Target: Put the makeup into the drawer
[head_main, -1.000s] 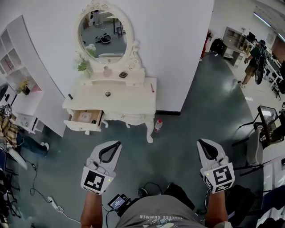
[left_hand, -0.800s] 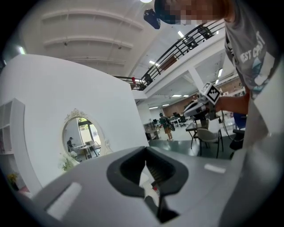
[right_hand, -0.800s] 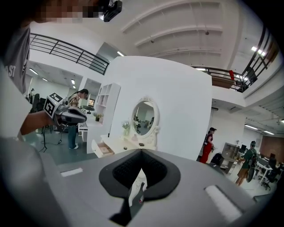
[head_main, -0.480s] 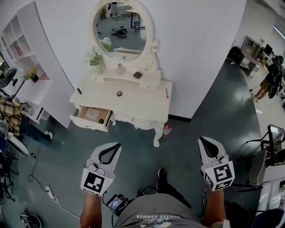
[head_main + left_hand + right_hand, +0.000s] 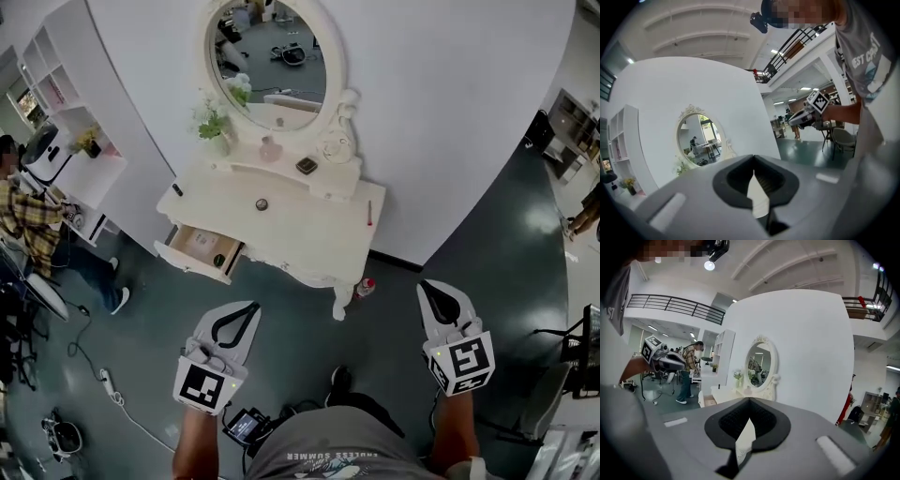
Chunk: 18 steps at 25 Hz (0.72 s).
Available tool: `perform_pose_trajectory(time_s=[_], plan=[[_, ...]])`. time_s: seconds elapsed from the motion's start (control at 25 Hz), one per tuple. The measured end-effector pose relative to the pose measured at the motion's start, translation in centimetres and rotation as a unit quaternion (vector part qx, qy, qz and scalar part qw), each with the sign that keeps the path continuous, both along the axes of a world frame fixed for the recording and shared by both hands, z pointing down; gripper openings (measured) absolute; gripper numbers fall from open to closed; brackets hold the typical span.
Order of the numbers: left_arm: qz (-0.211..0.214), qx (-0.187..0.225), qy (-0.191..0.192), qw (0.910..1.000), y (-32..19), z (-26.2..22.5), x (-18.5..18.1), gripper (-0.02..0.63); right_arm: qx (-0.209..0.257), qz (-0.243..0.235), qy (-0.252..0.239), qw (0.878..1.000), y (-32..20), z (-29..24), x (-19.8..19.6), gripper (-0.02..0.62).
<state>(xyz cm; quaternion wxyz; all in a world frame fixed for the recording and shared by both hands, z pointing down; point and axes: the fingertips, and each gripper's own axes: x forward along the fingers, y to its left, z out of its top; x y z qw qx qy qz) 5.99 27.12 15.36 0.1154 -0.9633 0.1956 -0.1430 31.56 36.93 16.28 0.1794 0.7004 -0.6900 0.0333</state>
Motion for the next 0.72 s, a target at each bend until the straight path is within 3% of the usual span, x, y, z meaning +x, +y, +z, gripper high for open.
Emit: perform_pose_trajectory(time_s=[0.36,0.72], plan=[[-0.044,0.011,-0.027,0.9986,-2.2,-0.5,4.9,0.002,0.010,-0.048,-0.025,0.998,-5.1,1.3,5.5,0.002],[-0.028,0.012,-0.032,0.9990,-6.3,0.8,7.5,0.002,0.006,-0.035,-0.031,0.999,-8.0,3.1,7.2,0.002]])
